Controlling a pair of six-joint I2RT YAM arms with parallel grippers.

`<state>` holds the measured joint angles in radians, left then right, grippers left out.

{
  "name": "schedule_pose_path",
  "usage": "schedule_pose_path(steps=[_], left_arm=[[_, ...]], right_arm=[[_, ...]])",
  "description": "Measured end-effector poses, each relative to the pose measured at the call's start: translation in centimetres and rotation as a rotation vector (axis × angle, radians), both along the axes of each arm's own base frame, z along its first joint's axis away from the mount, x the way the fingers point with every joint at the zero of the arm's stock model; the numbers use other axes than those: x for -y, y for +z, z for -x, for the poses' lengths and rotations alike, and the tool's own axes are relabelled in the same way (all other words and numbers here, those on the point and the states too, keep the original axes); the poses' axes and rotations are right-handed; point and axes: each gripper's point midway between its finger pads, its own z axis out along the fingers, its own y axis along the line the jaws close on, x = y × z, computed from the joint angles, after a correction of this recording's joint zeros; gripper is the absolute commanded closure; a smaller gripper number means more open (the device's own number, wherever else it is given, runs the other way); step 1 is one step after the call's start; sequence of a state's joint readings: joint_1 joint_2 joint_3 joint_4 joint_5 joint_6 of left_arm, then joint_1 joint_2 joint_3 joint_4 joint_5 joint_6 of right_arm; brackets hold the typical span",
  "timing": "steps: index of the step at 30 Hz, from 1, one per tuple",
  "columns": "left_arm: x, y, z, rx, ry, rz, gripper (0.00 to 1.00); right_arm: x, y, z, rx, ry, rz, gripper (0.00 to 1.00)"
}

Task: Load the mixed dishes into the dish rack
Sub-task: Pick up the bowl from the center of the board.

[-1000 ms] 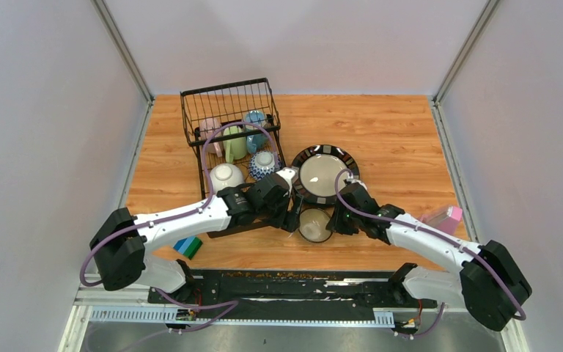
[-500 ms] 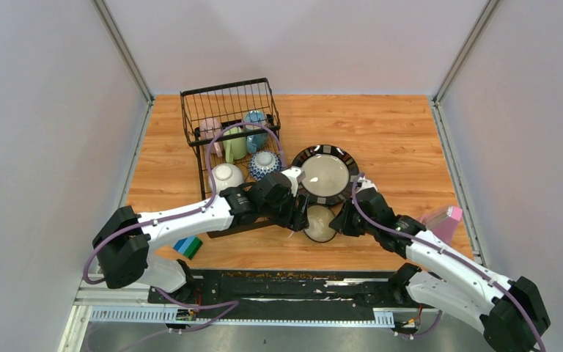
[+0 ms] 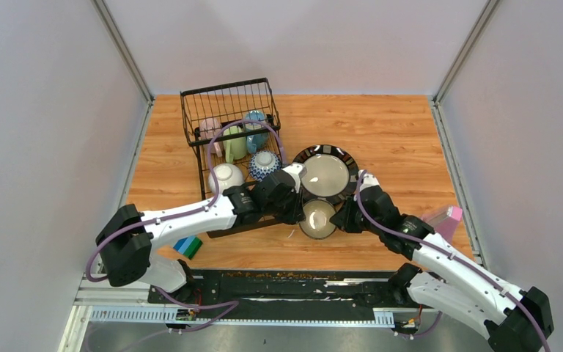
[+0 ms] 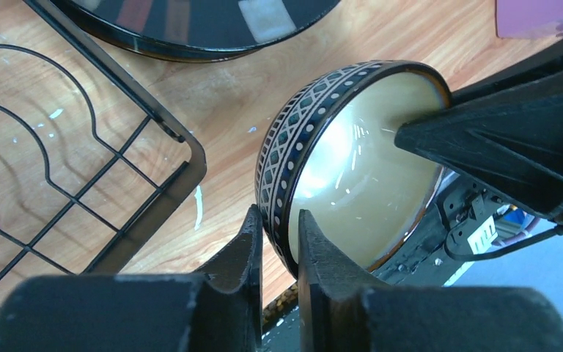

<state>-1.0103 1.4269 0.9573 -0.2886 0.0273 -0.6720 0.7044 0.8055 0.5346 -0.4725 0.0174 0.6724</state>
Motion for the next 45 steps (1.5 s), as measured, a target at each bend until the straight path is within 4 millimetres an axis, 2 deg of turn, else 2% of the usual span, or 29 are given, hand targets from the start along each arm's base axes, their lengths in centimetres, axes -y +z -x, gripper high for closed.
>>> schedule_pose_path(steps=[2,8,14,23,31,35,38,45], left_arm=[[0.0,0.2,-0.2,0.006,0.011,-0.002,0.85],[-0.3,0.3,-0.5,0.016,0.028,-0.015,1.00],[-1.6,1.2,-0.7,0.057,0.065,-0.021,1.00],[-5.2,2.6,-1.0,0.174,0.132,-0.009,1.00],[-7.9,2.1,-1.6,0.195,0.180,-0.025,1.00],[-9.2,2.3,-2.1,0.201,0.215,-0.009,1.00],[-10.1,2.9,-2.3,0.200,0.233,0.032,1.00],[-12.9,4.4,-3.5,0.208,0.314,0.209,1.00]], right_arm=[[-0.1,0.6,-0.1,0.021,0.015,0.013,0.95],[-0.4,1.8,-0.4,0.075,0.076,0.077,0.91],[-1.5,2.9,-0.2,0.116,0.134,0.071,0.81],[-5.1,5.9,1.0,0.159,0.266,-0.101,0.63],[-6.9,9.7,0.9,0.226,0.317,-0.210,0.56],[-7.2,10.1,0.9,0.225,0.317,-0.231,0.36],[-7.5,9.9,0.8,0.201,0.305,-0.243,0.26],[-9.5,10.7,1.7,0.148,0.373,-0.347,0.19]])
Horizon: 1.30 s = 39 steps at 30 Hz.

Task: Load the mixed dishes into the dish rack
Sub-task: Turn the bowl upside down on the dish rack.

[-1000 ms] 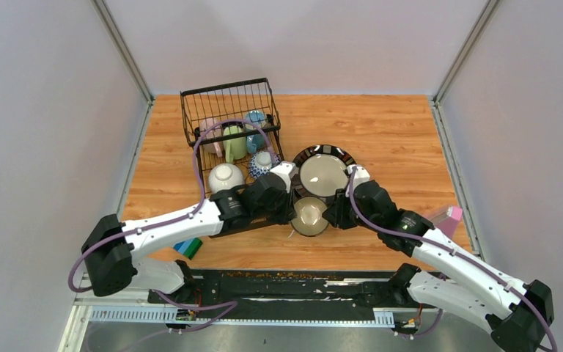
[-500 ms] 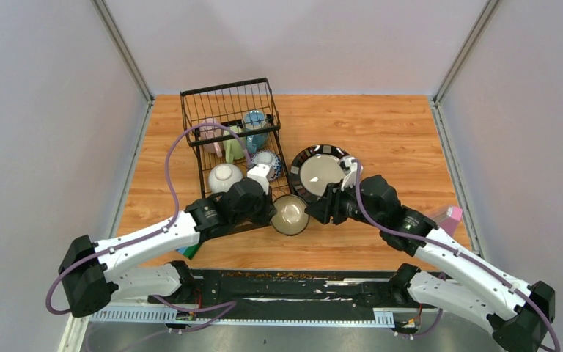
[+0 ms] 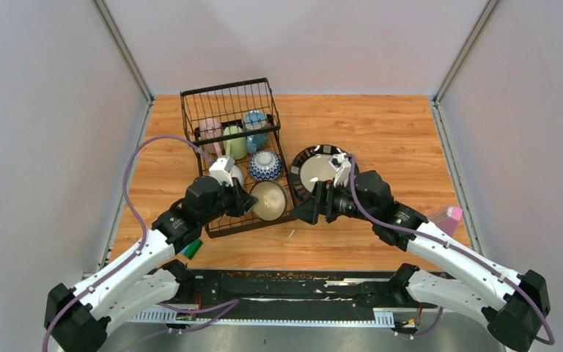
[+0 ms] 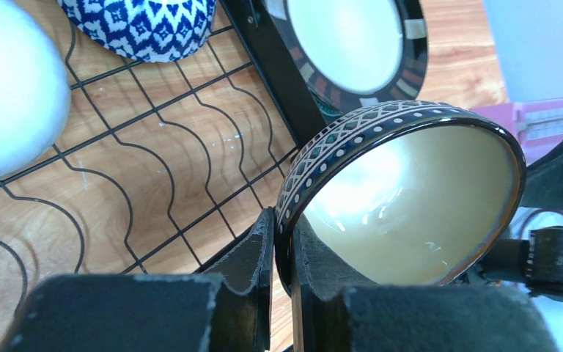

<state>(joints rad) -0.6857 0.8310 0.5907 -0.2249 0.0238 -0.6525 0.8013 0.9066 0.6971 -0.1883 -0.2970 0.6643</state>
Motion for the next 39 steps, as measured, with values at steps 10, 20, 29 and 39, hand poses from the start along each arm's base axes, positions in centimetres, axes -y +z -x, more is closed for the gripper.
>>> schedule_pose_path(steps=[10,20,29,39], left_arm=[[0.5,0.6,0.3,-0.016,-0.062,0.225,1.00],[1.2,4.6,-0.1,0.057,-0.155,0.453,1.00],[1.9,6.5,-0.6,0.073,-0.206,0.546,1.00],[2.2,7.1,-0.5,0.067,-0.228,0.580,1.00]], right_arm=[[-2.7,2.2,0.8,-0.028,0.130,-0.132,0.16],[-3.5,3.0,-1.1,-0.039,0.100,-0.156,0.16],[-4.7,5.6,-1.3,-0.003,0.154,-0.237,0.25],[-4.7,6.0,-1.8,0.052,0.148,-0.238,0.15]])
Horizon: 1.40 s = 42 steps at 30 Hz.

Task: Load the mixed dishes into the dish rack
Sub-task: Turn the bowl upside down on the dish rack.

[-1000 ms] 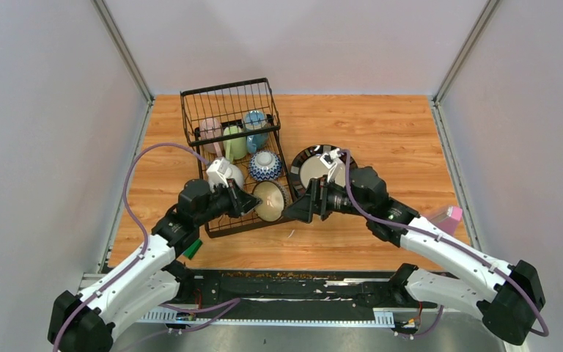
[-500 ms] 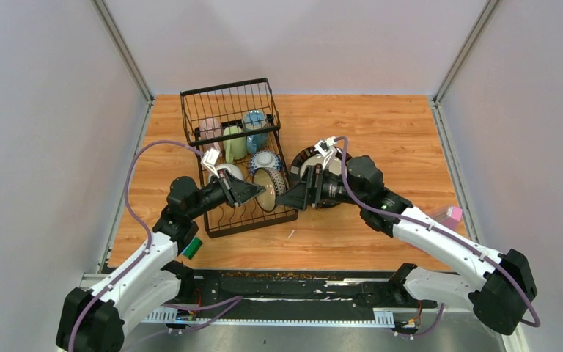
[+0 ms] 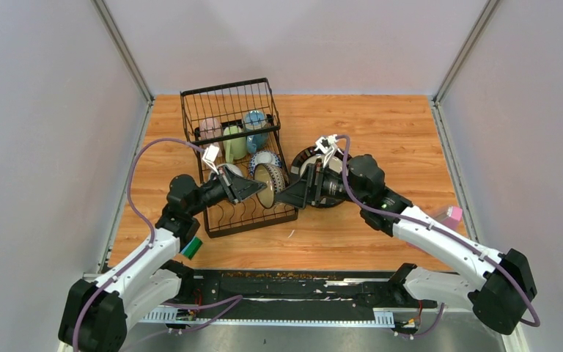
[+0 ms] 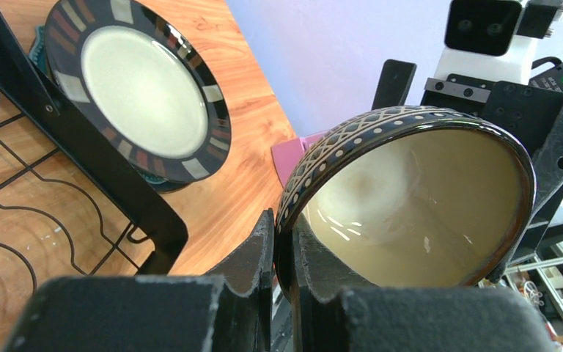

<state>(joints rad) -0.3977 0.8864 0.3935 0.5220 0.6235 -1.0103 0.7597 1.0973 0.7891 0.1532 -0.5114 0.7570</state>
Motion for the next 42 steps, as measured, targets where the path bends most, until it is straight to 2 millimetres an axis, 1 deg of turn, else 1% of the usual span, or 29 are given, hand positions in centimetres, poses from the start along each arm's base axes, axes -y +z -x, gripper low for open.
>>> schedule_pose_path(steps=[3,5,8,10,11,14,17,23,25,30,35,36,39,42], left_arm=[[0.1,-0.1,0.0,-0.010,-0.003,0.002,1.00],[0.1,-0.2,0.1,-0.020,-0.008,0.004,1.00],[0.4,-0.3,0.4,-0.024,-0.033,0.004,1.00],[0.3,-0.3,0.2,-0.026,-0.023,0.007,1.00],[0.2,-0.3,0.0,-0.027,-0.013,0.007,1.00],[0.1,-0.5,-0.4,-0.034,0.007,0.004,1.00],[0.1,-0.5,-0.5,-0.033,0.010,0.004,1.00],[0.1,-0.6,-0.5,-0.031,0.009,0.000,1.00],[0.1,-0.8,-0.5,-0.035,0.010,-0.005,1.00],[-0.1,-2.0,-0.7,-0.067,0.028,-0.041,1.00],[-0.5,-3.1,-0.9,-0.104,0.061,-0.083,1.00],[-0.7,-3.3,-0.9,-0.111,0.067,-0.093,0.99],[-1.0,-4.0,-0.8,-0.134,0.088,-0.114,0.92],[-1.2,-4.5,-0.8,-0.155,0.098,-0.129,0.89]], right_arm=[[0.1,0.4,-0.4,0.043,-0.018,0.013,0.15],[0.1,0.8,-0.7,0.067,-0.026,0.021,0.17],[-0.1,1.6,-1.2,0.096,-0.036,0.024,0.23],[-0.2,1.7,-1.5,0.106,-0.037,0.030,0.32],[-0.2,1.6,-1.5,0.107,-0.037,0.034,0.35],[0.0,1.4,-2.0,0.107,-0.052,0.044,0.41],[0.0,1.4,-2.0,0.106,-0.052,0.046,0.45],[0.0,1.3,-1.9,0.103,-0.039,0.046,0.44],[-0.1,1.1,-1.9,0.099,-0.032,0.048,0.45],[-0.3,0.2,-2.2,0.074,-0.028,0.063,0.50],[-0.6,-0.8,-2.5,0.040,-0.032,0.085,0.52],[-0.7,-1.1,-2.5,0.031,-0.030,0.091,0.52],[-1.0,-1.6,-2.5,0.008,-0.025,0.104,0.52],[-1.2,-2.1,-2.6,-0.015,-0.025,0.112,0.53]])
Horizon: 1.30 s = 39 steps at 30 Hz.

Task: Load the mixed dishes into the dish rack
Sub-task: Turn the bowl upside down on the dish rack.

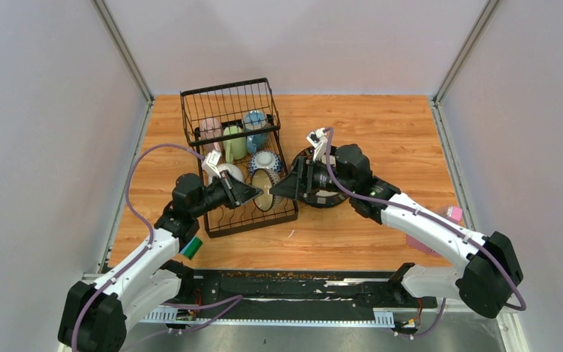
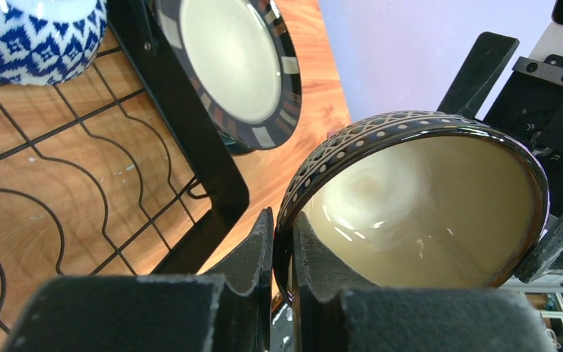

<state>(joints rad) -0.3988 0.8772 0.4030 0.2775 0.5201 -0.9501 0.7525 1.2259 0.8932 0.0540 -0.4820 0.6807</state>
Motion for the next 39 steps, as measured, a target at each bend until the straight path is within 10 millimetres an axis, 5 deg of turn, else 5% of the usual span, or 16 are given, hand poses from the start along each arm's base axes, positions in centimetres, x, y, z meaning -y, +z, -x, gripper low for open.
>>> schedule_pose_path(steps=[4,6,11,16,26,31,39], left_arm=[[-0.2,-0.8,0.1,-0.025,0.008,-0.020,0.83],[-0.3,-1.0,0.0,-0.031,0.012,-0.027,0.69],[-0.4,-1.7,-0.1,-0.045,0.022,-0.069,0.67],[-0.8,-2.2,-0.1,-0.049,0.039,-0.113,0.40],[-2.5,-1.5,-0.3,-0.022,0.113,-0.197,0.17],[-4.5,-1.3,-0.3,-0.017,0.202,-0.273,0.09],[-9.8,-0.5,0.2,-0.016,0.436,-0.418,0.01]], right_arm=[[-0.2,-0.7,0.0,-0.029,-0.001,0.012,0.53],[-0.3,-0.9,0.0,-0.038,-0.002,0.015,0.53],[-0.5,-1.6,-0.6,-0.069,-0.035,0.028,0.53],[-0.8,-2.4,-1.1,-0.103,-0.062,0.041,0.54],[-0.3,-7.0,-2.8,-0.189,-0.161,0.168,0.54],[-0.2,-8.2,-3.8,-0.192,-0.194,0.235,0.55],[-2.0,-7.4,-5.1,-0.057,-0.225,0.354,0.55]])
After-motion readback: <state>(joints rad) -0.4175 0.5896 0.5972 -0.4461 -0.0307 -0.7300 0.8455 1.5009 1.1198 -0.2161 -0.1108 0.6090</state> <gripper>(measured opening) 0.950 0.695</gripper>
